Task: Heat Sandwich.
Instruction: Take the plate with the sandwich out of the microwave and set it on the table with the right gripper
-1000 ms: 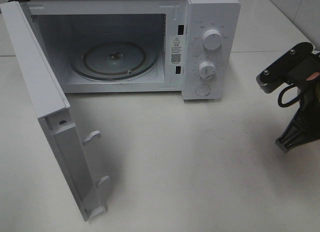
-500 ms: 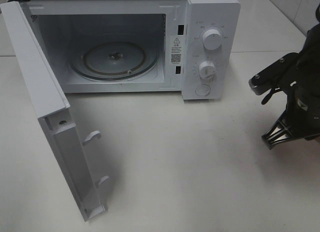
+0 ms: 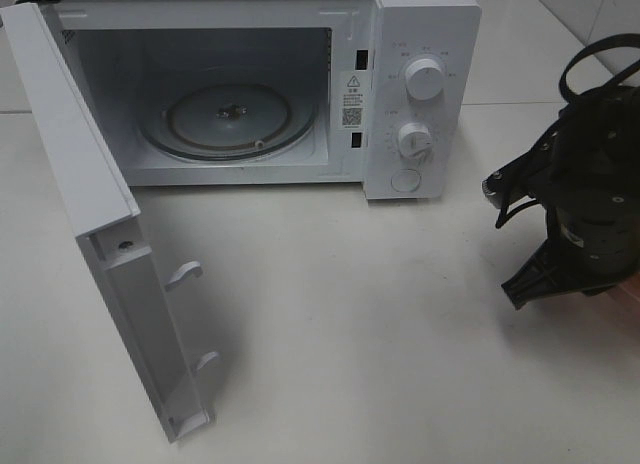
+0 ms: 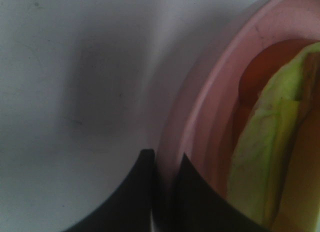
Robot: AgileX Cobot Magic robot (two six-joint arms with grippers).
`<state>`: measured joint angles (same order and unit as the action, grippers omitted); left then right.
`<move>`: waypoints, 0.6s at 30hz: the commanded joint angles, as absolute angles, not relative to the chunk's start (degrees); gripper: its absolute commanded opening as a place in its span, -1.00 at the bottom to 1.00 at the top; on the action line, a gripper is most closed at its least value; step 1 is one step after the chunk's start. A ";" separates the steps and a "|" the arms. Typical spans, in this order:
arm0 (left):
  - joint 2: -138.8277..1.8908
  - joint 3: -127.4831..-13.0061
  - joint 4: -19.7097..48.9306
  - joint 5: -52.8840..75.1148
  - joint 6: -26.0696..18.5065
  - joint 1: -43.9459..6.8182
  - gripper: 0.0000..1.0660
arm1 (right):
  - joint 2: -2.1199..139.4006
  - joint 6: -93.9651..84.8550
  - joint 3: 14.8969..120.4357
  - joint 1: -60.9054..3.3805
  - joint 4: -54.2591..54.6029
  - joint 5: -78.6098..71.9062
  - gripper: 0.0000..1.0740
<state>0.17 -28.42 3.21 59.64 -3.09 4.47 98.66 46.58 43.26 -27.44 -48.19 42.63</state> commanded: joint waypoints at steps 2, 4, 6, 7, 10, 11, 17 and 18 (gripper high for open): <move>1.43 -28.36 3.04 59.36 -3.15 4.18 0.82 | 101.47 50.48 43.66 -27.22 -51.11 42.51 -0.97; 1.43 -28.36 3.04 59.36 -3.15 4.18 0.82 | 102.04 50.99 43.66 -27.22 -51.45 42.28 -0.96; 1.43 -28.36 3.04 59.36 -3.15 4.18 0.82 | 103.19 52.20 43.66 -27.22 -52.02 42.06 -0.96; 1.43 -28.36 3.04 59.36 -3.15 4.18 0.82 | 104.28 53.00 43.66 -27.22 -52.20 41.31 -0.96; 1.43 -28.36 3.04 59.36 -3.15 4.18 0.82 | 105.20 53.97 43.66 -27.22 -52.65 40.39 -0.96; 1.43 -28.36 3.04 59.36 -3.15 4.18 0.82 | 106.23 54.66 43.66 -27.22 -53.29 39.76 -0.96; 1.43 -28.36 3.04 59.36 -3.15 4.18 0.82 | 108.46 55.35 43.83 -27.22 -53.46 38.96 -0.96; 1.43 -28.36 3.04 59.36 -3.15 4.18 0.82 | 108.46 55.35 43.83 -27.22 -53.46 38.96 -0.96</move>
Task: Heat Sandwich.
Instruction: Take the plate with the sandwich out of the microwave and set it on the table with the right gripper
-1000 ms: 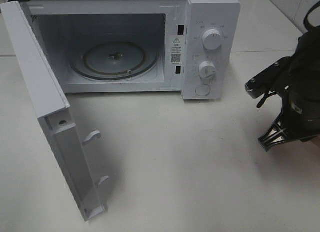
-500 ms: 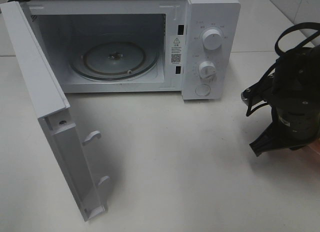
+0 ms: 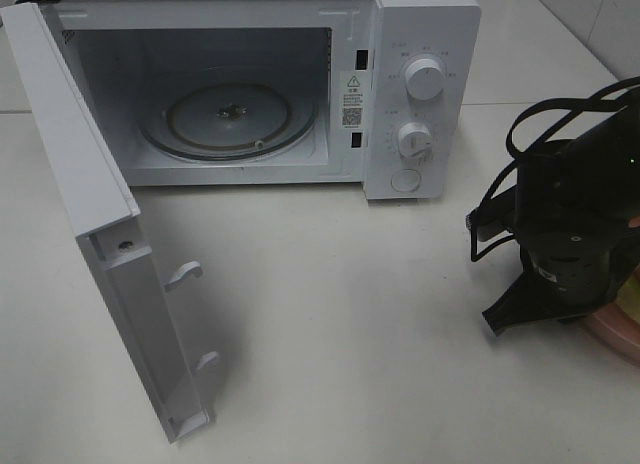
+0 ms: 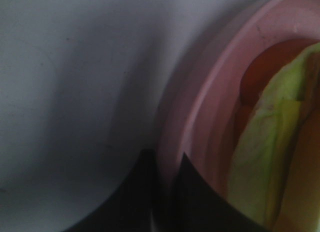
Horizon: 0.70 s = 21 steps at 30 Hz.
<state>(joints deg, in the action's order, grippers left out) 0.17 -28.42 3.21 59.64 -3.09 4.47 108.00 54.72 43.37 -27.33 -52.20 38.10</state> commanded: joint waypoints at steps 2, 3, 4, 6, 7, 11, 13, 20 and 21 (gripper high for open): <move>1.43 -28.36 3.04 59.36 -3.15 4.18 0.82 | 108.46 55.35 43.83 -27.22 -53.46 38.79 -0.94; 1.43 -28.36 3.04 59.36 -3.15 4.18 0.82 | 108.46 55.35 43.83 -27.22 -53.46 38.79 -0.94; 1.43 -28.36 3.04 59.36 -3.15 4.18 0.82 | 108.46 55.35 43.83 -27.22 -53.46 38.79 -0.93; 1.43 -28.36 3.04 59.36 -3.15 4.18 0.82 | 108.46 55.35 43.83 -27.22 -53.46 38.79 -0.93; 1.43 -28.36 3.04 59.36 -3.15 4.18 0.82 | 108.46 55.35 43.83 -27.22 -53.46 38.79 -0.92; 1.43 -28.36 3.04 59.36 -3.15 4.18 0.82 | 108.46 55.35 43.83 -27.22 -53.46 38.79 -0.91; 1.43 -28.36 3.04 59.36 -3.15 4.18 0.82 | 108.46 55.35 43.83 -27.22 -53.17 38.79 -0.89; 1.43 -28.36 3.04 59.36 -3.15 4.18 0.82 | 107.95 55.35 43.83 -27.22 -52.43 38.50 -0.79; 1.43 -28.36 3.04 59.36 -3.15 4.18 0.82 | 107.72 55.35 43.83 -27.22 -52.37 38.27 -0.75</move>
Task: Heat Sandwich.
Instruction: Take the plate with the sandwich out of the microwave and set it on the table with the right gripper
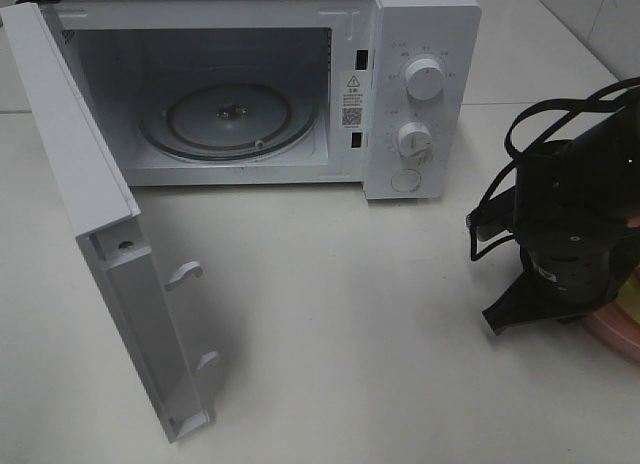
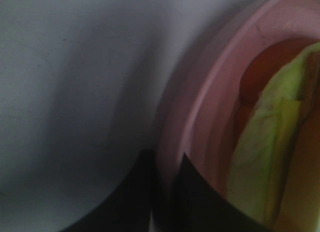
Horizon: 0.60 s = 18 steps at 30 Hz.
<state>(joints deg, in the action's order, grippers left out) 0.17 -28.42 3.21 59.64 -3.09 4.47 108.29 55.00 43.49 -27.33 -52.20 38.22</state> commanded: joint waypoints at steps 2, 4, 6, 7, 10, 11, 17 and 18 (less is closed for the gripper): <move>1.43 -28.36 3.04 59.36 -3.15 4.18 0.82 | 107.14 55.29 43.83 -27.22 -52.14 37.99 -0.67; 1.43 -28.36 3.04 59.36 -3.15 4.18 0.82 | 106.34 55.29 44.12 -27.22 -51.91 37.99 -0.55; 1.43 -28.36 3.04 59.36 -3.15 4.18 0.82 | 105.54 55.23 44.18 -27.22 -51.51 37.87 -0.39; 1.43 -28.36 3.04 59.36 -3.15 4.18 0.82 | 105.25 55.12 44.18 -27.22 -51.45 37.87 -0.32; 1.43 -28.36 3.04 59.36 -3.15 4.18 0.82 | 103.88 53.17 44.12 -27.22 -49.62 37.93 -0.09; 1.43 -28.36 3.04 59.36 -3.15 4.18 0.82 | 103.36 52.14 44.12 -27.22 -48.82 37.93 -0.01; 1.43 -28.36 3.04 59.36 -3.15 4.18 0.82 | 99.29 45.03 44.12 -27.22 -43.72 37.93 0.37; 1.43 -28.36 3.04 59.36 -3.15 4.18 0.82 | 97.35 42.69 44.12 -27.22 -41.65 38.04 0.44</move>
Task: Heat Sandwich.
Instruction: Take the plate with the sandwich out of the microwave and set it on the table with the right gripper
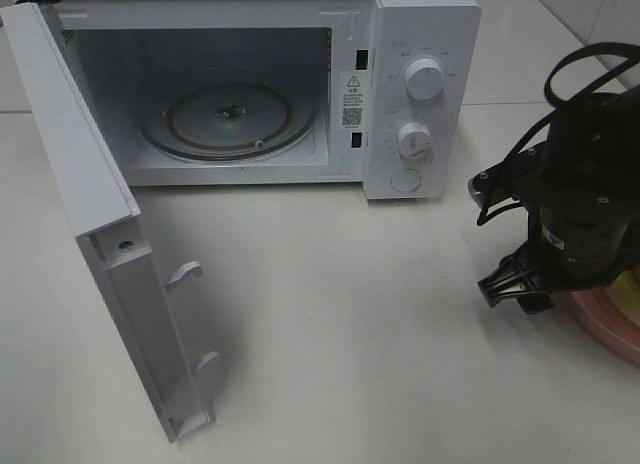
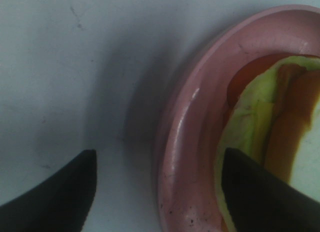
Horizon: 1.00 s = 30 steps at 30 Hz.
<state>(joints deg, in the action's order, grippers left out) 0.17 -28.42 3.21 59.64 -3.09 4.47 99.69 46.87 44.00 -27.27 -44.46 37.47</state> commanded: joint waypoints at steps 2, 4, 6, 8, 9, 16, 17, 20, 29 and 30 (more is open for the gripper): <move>1.43 -28.36 3.04 59.36 -3.15 4.18 0.82 | 96.31 41.31 44.12 -27.22 -40.51 38.16 0.46; 1.43 -28.36 3.04 59.36 -3.15 4.18 0.82 | 94.48 39.02 44.12 -27.22 -38.62 38.79 0.45; 1.43 -28.36 3.04 59.36 -3.15 4.18 0.82 | 92.30 36.90 44.12 -27.22 -36.78 39.36 0.44; 1.43 -28.36 3.04 59.36 -3.15 4.18 0.82 | 90.41 34.72 44.12 -27.27 -34.89 39.88 0.42; 1.43 -28.36 3.04 59.36 -3.15 4.18 0.82 | 88.29 32.26 44.12 -27.33 -32.37 40.45 0.42; 1.43 -28.36 3.04 59.36 -3.15 4.18 0.82 | 82.10 21.49 44.12 -27.39 -21.77 43.32 0.42; 1.43 -28.36 3.04 59.36 -3.15 4.18 0.82 | 81.02 19.65 44.12 -27.39 -20.11 43.77 0.42; 1.43 -28.36 3.04 59.36 -3.15 4.18 0.82 | 78.04 16.27 44.12 -27.39 -16.56 44.98 0.42; 1.43 -28.36 3.04 59.36 -3.15 4.18 0.82 | 67.78 10.60 44.12 -27.39 -10.37 50.36 0.42; 1.43 -28.36 3.04 59.36 -3.15 4.18 0.82 | 67.78 10.60 44.12 -27.39 -10.37 50.36 0.42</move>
<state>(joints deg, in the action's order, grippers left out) 0.17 -28.42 3.21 59.64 -3.09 4.47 69.44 12.20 44.00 -27.27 -11.06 48.82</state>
